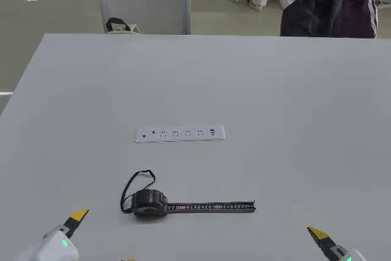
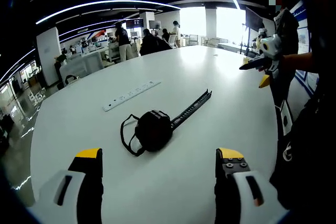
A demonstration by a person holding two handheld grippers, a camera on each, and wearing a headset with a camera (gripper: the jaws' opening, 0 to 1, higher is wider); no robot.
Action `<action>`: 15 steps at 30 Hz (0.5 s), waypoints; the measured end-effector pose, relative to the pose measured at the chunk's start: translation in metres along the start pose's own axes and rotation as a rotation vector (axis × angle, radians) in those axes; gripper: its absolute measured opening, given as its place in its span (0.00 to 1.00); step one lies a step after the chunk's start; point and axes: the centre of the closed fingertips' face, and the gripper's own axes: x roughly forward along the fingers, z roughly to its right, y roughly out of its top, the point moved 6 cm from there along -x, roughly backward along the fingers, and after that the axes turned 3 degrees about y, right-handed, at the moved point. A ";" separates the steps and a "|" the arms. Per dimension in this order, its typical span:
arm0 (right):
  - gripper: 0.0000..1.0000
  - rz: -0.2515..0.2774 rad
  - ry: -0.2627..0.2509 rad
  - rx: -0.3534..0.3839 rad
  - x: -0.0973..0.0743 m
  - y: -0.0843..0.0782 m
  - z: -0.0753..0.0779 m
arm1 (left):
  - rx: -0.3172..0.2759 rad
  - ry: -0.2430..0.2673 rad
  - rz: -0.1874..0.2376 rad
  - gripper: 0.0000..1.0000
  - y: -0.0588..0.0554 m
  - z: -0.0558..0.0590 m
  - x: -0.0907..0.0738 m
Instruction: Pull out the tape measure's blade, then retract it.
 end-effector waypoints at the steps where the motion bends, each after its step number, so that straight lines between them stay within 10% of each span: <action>1: 0.94 -0.001 0.001 -0.004 0.002 0.001 0.001 | -0.003 0.006 0.003 0.87 0.002 0.002 0.004; 15: 0.90 -0.020 0.068 -0.052 0.025 0.007 0.019 | -0.102 0.116 0.021 0.86 0.008 0.010 0.035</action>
